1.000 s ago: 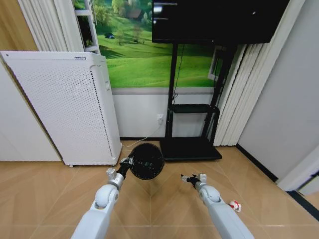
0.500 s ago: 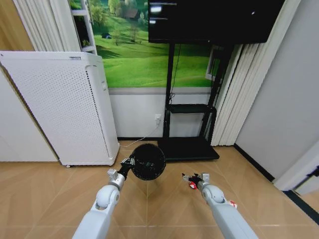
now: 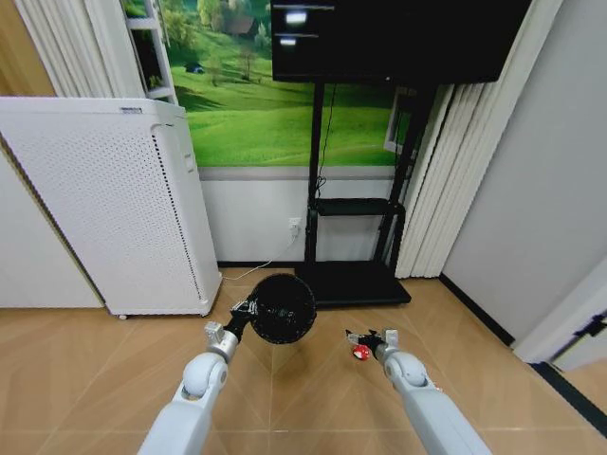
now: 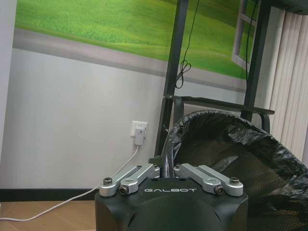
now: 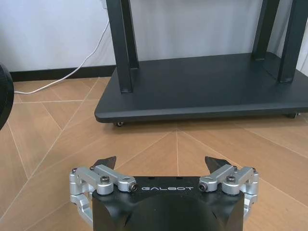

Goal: Pick up the trash bin and place the garbage on the floor into it.

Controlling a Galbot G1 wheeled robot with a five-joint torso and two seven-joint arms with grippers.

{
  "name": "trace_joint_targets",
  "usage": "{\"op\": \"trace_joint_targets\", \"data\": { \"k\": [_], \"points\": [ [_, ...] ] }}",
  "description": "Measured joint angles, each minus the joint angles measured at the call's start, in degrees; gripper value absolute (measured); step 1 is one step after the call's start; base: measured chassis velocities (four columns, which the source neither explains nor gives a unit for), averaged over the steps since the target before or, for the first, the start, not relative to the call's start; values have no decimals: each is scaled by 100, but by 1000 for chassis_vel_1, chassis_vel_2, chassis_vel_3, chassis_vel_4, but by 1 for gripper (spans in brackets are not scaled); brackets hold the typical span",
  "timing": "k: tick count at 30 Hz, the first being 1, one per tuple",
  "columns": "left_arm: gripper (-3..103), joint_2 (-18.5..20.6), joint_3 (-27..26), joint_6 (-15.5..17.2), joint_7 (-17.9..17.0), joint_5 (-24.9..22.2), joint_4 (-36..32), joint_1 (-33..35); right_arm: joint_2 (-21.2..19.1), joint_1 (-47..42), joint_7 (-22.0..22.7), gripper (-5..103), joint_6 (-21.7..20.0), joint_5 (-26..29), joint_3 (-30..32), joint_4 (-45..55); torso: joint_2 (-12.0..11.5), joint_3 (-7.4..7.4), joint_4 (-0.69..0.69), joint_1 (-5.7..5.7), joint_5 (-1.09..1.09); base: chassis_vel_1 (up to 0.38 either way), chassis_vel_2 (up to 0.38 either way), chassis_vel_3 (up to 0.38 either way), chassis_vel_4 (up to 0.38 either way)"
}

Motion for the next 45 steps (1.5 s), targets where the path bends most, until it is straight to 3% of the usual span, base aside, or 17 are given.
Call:
{"op": "trace_joint_targets", "data": {
  "k": [21,28,32,36,45],
  "points": [
    [7,-37,-2,-1,-12,60,-87,87,-91,-34,-170,100,37,16,25,12,0,0,-1,0,-1,-77,-80,83,76],
    [7,-29,-90,40,-123,58,-177,161,-76,-130,-672,100,52,-95,-326,-153,0,0,-2,0,-1,-22,-18,21,25],
    [7,-7,-128,67,-165,51,-230,202,215,-5,-702,100,78,-160,-538,-615,0,0,-1,0,0,0,0,0,0],
    [7,58,-136,117,-248,37,-355,286,695,446,-624,100,424,-543,-758,-1767,0,0,2,0,0,0,0,0,0],
    [7,198,-189,162,-273,12,-595,456,1204,1075,-321,100,719,-1106,-606,-2752,0,1,0,0,-1,0,0,0,0]
  ]
}}
